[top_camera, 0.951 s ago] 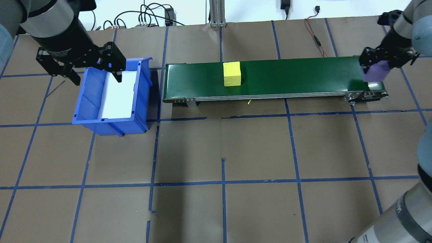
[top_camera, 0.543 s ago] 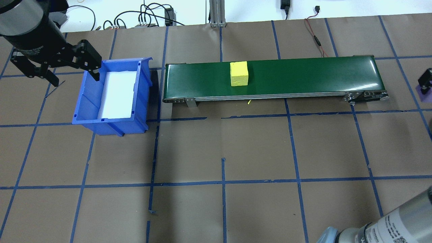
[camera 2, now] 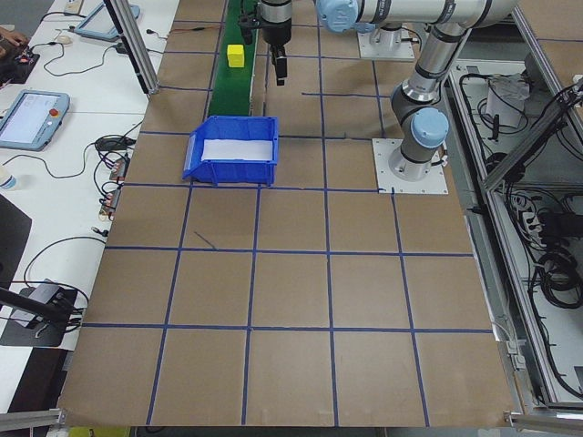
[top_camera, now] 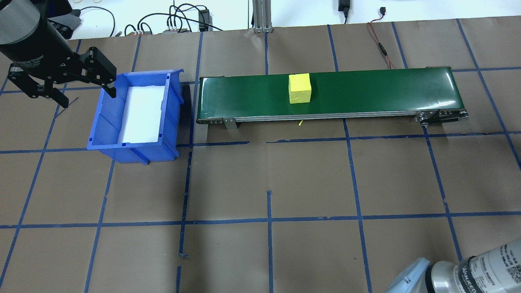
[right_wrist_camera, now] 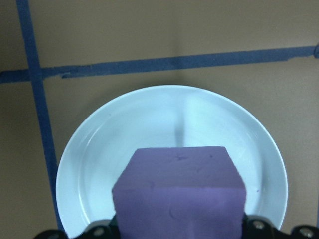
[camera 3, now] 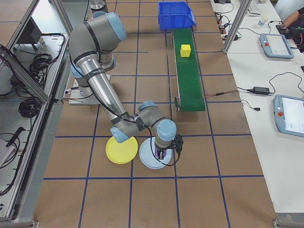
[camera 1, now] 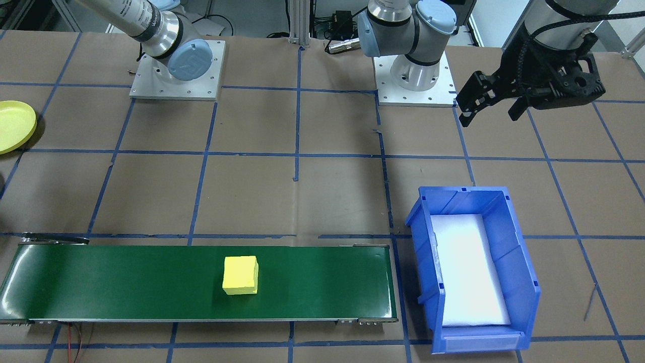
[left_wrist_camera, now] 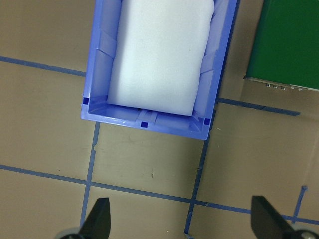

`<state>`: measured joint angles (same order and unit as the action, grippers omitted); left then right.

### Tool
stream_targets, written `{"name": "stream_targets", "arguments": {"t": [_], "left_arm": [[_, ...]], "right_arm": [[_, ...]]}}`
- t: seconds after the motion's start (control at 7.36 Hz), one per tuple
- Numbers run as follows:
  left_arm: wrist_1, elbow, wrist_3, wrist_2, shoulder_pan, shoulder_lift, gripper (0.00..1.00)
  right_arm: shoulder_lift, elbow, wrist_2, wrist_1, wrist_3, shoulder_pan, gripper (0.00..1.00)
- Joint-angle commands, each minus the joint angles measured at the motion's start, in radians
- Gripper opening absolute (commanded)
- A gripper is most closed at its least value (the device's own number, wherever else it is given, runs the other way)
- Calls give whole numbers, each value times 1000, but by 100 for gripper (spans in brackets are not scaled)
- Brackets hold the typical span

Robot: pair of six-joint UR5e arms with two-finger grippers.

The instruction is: Move block left to right into plate

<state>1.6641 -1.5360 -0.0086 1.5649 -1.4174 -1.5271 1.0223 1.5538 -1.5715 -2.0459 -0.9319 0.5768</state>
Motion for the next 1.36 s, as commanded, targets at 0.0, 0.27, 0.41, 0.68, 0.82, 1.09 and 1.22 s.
{"name": "stream_targets", "arguments": {"t": [0.0,0.27,0.41,0.68,0.82,1.09,1.22], "left_arm": [[-6,-1,-5,3,-104,-10,100],[-9,-3,-25,3,-176,-19,100],[-10,-1,-21,4,-204,-31,100],[-17,11,-27,14,-215,-36,100],[-17,11,-25,14,-209,-32,100],[-24,8,-25,20,-209,-31,100],[-32,5,-30,15,-206,-30,100]], "right_arm": [[-1,25,4,-3,-19,-12,82],[8,22,7,-5,-21,-12,96],[10,20,20,-5,-21,-12,99],[70,20,37,10,-18,-5,100],[105,20,36,10,-13,36,100],[204,12,36,27,-1,160,100],[228,12,37,39,54,238,100]]}}
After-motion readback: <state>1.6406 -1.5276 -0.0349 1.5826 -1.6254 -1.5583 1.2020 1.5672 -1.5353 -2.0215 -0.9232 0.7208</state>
